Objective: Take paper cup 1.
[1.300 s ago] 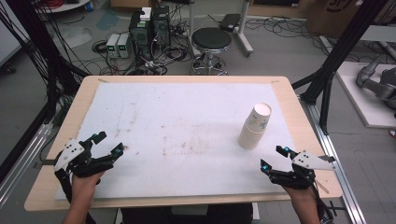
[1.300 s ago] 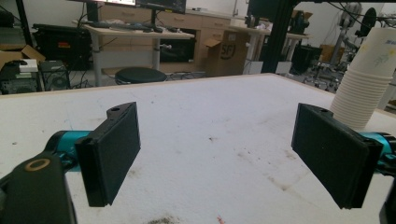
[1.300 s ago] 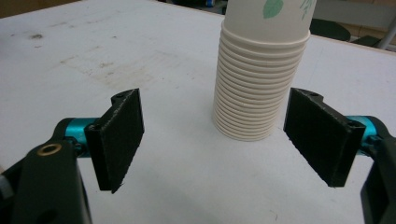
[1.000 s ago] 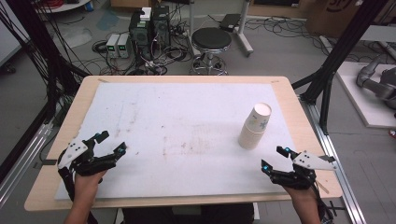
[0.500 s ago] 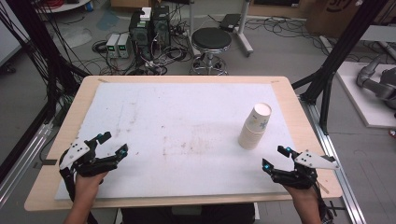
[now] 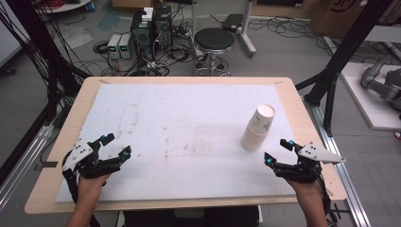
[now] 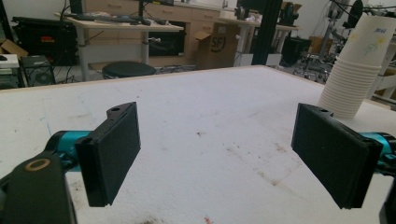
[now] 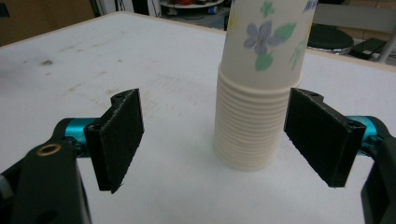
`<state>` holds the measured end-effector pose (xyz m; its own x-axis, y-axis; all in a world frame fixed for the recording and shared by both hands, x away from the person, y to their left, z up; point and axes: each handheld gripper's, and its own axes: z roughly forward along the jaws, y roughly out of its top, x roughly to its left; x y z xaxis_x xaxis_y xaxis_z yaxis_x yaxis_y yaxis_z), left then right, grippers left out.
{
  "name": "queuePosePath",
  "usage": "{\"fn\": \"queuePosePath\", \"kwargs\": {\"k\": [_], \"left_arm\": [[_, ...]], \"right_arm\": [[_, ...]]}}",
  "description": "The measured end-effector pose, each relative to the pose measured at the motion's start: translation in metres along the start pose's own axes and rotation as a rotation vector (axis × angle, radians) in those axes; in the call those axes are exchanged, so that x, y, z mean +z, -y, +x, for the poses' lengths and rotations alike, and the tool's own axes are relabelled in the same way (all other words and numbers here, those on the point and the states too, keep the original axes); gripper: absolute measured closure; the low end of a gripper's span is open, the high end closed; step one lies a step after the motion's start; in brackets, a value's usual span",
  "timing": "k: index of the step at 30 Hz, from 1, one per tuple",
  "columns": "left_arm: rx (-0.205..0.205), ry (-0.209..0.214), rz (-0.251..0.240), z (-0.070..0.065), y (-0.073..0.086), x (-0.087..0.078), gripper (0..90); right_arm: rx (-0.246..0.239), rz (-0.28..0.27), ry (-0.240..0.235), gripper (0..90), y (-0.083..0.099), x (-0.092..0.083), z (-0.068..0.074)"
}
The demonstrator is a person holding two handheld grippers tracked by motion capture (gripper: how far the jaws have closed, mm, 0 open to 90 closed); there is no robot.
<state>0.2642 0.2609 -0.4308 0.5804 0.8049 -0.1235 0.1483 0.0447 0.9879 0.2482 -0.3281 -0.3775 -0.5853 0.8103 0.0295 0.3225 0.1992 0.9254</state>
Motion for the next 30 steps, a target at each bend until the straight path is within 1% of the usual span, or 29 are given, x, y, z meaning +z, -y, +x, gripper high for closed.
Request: {"fn": "queuePosePath", "kwargs": {"k": [2,3,4,5,6,7,8,9,10,11,12,15,17,18,21,25,26,28,30], "left_arm": [[0.002,0.004,0.003,0.0,0.0,0.001,15.5],[0.002,0.004,0.004,0.0,0.0,0.001,15.6],[0.001,0.005,0.005,0.0,0.0,0.001,15.5],[-0.001,0.006,0.004,0.0,0.0,0.001,15.6],[-0.003,0.006,0.003,0.0,0.001,0.001,15.6],[0.0,0.007,0.004,0.0,0.001,0.001,15.6],[-0.003,0.007,0.005,0.0,0.001,0.001,15.6],[-0.004,0.008,0.004,0.0,0.001,0.001,15.5],[-0.004,0.01,0.005,0.0,0.001,0.001,15.5],[-0.005,0.01,0.005,0.0,0.001,0.0,15.5],[-0.007,0.008,0.003,0.0,0.001,0.0,15.5],[-0.01,0.007,0.002,0.0,0.001,0.0,15.5],[-0.01,0.008,0.002,0.0,0.001,-0.001,15.5],[-0.01,0.009,0.004,0.0,0.001,-0.001,15.5],[-0.007,0.011,0.006,0.0,0.002,0.0,15.5],[-0.01,0.011,0.006,0.0,0.002,0.0,15.5],[-0.009,0.011,0.007,0.0,0.002,0.0,15.5],[-0.013,0.012,0.005,0.0,0.002,0.0,15.6],[-0.016,0.012,0.004,0.001,0.002,0.0,15.5]], "right_arm": [[-0.002,-0.004,0.005,20.5,-0.01,0.0,-0.001],[-0.011,-0.008,0.01,20.5,-0.015,0.001,-0.002],[-0.013,-0.007,0.019,20.5,-0.021,0.001,-0.002],[-0.015,-0.012,0.031,20.5,-0.03,0.003,-0.005],[-0.015,-0.012,0.031,20.5,-0.03,0.003,-0.005],[-0.011,-0.016,0.037,20.5,-0.038,0.005,-0.01],[-0.011,-0.016,0.037,20.5,-0.038,0.005,-0.01],[0.0,-0.019,0.039,20.5,-0.044,0.009,-0.014],[0.0,-0.019,0.039,20.5,-0.044,0.009,-0.014],[0.004,-0.008,0.041,20.5,-0.05,0.012,-0.018],[0.004,-0.008,0.041,20.5,-0.05,0.012,-0.018],[-0.004,0.007,0.054,20.5,-0.059,0.017,-0.023],[-0.01,0.015,0.062,20.5,-0.069,0.024,-0.028],[-0.01,0.015,0.062,20.5,-0.069,0.024,-0.028],[-0.015,0.032,0.057,20.5,-0.079,0.031,-0.031],[-0.02,0.046,0.056,20.5,-0.084,0.038,-0.033],[-0.014,0.052,0.055,20.5,-0.085,0.04,-0.033],[-0.022,0.061,0.056,20.5,-0.087,0.043,-0.034],[-0.017,0.072,0.057,20.5,-0.088,0.047,-0.035]]}}
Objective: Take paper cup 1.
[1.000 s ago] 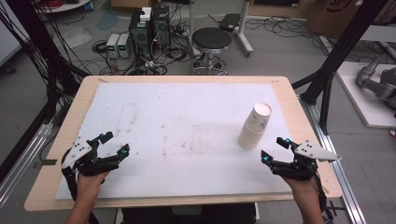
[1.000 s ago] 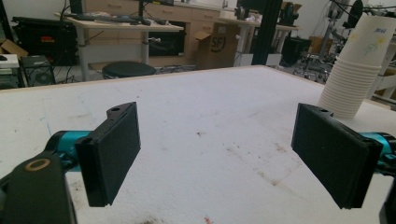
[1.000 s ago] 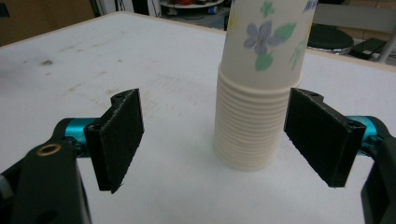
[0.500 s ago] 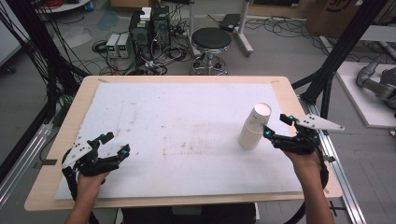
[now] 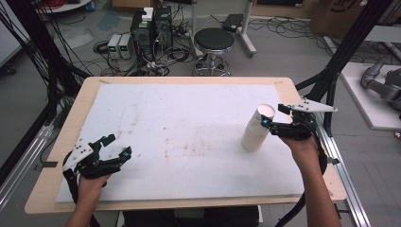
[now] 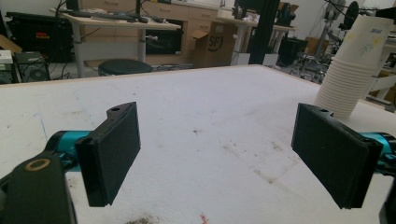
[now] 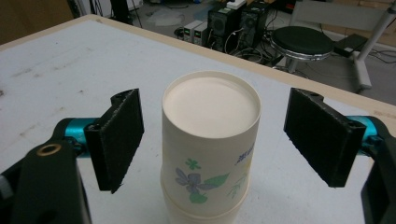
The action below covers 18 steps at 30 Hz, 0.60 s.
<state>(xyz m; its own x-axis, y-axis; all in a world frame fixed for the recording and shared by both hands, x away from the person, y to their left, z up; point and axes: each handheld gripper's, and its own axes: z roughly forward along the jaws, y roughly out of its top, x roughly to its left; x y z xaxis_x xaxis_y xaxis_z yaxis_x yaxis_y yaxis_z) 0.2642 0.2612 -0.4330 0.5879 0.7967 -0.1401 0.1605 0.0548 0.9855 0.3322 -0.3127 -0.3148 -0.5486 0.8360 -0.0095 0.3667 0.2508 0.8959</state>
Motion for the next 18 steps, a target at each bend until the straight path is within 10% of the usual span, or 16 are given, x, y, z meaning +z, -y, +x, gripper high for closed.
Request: {"fn": "queuePosePath", "kwargs": {"k": [18], "left_arm": [[-0.008,0.002,0.009,0.001,0.001,0.0,15.5]], "right_arm": [[-0.01,0.072,-0.032,34.3,-0.004,0.03,-0.002]]}}
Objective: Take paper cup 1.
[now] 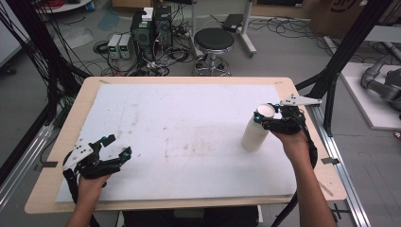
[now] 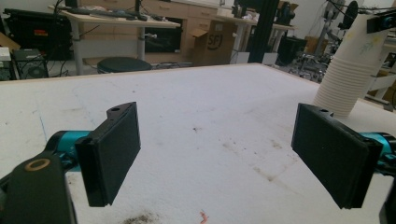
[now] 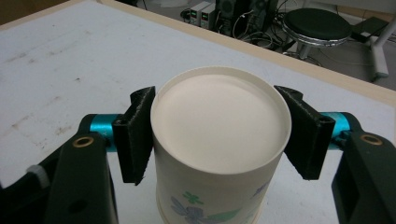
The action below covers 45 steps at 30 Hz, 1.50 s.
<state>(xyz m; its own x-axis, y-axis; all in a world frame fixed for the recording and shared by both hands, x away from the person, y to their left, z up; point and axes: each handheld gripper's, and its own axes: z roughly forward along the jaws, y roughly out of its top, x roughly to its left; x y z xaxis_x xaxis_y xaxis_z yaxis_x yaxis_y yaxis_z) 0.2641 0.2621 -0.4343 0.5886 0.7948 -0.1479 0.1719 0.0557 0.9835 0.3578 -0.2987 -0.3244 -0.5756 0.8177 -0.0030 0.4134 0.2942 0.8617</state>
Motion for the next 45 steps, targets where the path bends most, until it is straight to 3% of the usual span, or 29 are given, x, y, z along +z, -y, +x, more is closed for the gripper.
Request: {"fn": "queuePosePath", "kwargs": {"k": [10,18,24,34,39,45], "left_arm": [[-0.001,0.009,0.0,-0.001,0.0,0.002,15.5],[-0.005,0.018,0.0,0.0,0.001,0.002,15.5],[-0.012,0.019,-0.007,0.002,0.001,0.001,15.5],[-0.005,0.048,-0.015,0.0,0.0,0.003,15.5],[-0.008,0.066,-0.017,0.0,0.0,0.004,15.5],[-0.003,0.089,-0.02,-0.002,0.0,0.003,15.3]], "right_arm": [[0.004,-0.016,-0.004,34.7,-0.009,-0.008,-0.002],[0.0,-0.009,0.003,36.2,-0.027,-0.025,-0.002],[-0.008,-0.046,0.003,36.4,-0.04,-0.04,-0.001],[-0.068,-0.101,-0.015,37.3,-0.063,-0.062,0.015],[-0.1,-0.121,-0.057,37.4,-0.07,-0.065,0.028],[-0.119,-0.114,-0.163,37.3,-0.062,-0.047,0.05]]}}
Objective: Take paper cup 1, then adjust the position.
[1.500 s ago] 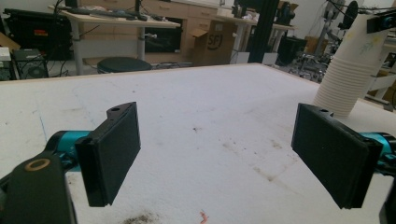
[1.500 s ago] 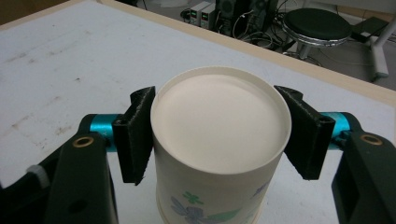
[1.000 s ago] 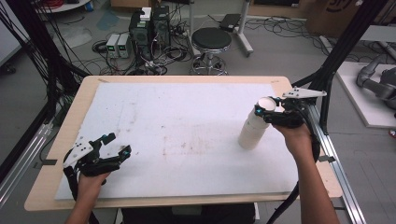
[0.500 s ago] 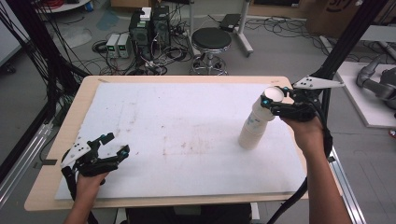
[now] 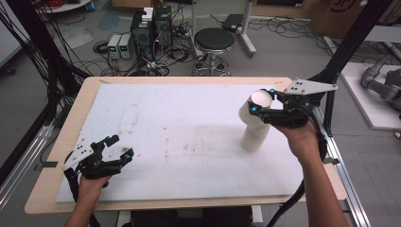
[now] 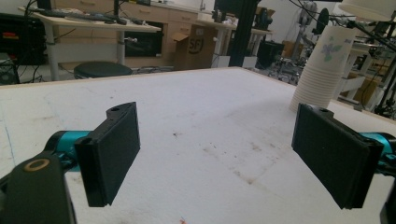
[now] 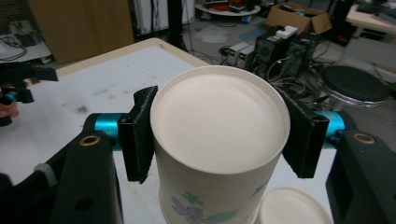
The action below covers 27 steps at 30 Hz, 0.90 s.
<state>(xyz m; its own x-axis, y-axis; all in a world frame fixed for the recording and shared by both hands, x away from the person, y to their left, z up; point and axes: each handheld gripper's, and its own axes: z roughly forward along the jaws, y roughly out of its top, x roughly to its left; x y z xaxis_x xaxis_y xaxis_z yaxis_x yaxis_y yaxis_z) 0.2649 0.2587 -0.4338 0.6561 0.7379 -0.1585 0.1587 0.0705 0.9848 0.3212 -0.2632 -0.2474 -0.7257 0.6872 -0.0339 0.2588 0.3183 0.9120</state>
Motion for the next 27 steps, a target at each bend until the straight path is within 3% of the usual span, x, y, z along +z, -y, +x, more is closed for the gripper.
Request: {"fn": "queuePosePath", "kwargs": {"k": [8,18,23,27], "left_arm": [[0.006,0.04,0.0,-0.003,-0.001,0.002,15.3],[0.031,0.094,0.016,-0.012,-0.002,0.007,15.5],[0.068,0.125,0.026,-0.016,-0.001,0.009,15.4],[0.052,0.146,0.043,-0.021,-0.002,0.012,15.3]], "right_arm": [[-0.022,0.034,-0.07,37.3,0.019,0.019,0.011],[-0.057,0.04,-0.134,37.2,0.03,0.028,0.029],[-0.06,0.035,-0.192,37.1,0.044,0.041,0.041],[-0.059,0.029,-0.233,37.1,0.057,0.052,0.049]]}}
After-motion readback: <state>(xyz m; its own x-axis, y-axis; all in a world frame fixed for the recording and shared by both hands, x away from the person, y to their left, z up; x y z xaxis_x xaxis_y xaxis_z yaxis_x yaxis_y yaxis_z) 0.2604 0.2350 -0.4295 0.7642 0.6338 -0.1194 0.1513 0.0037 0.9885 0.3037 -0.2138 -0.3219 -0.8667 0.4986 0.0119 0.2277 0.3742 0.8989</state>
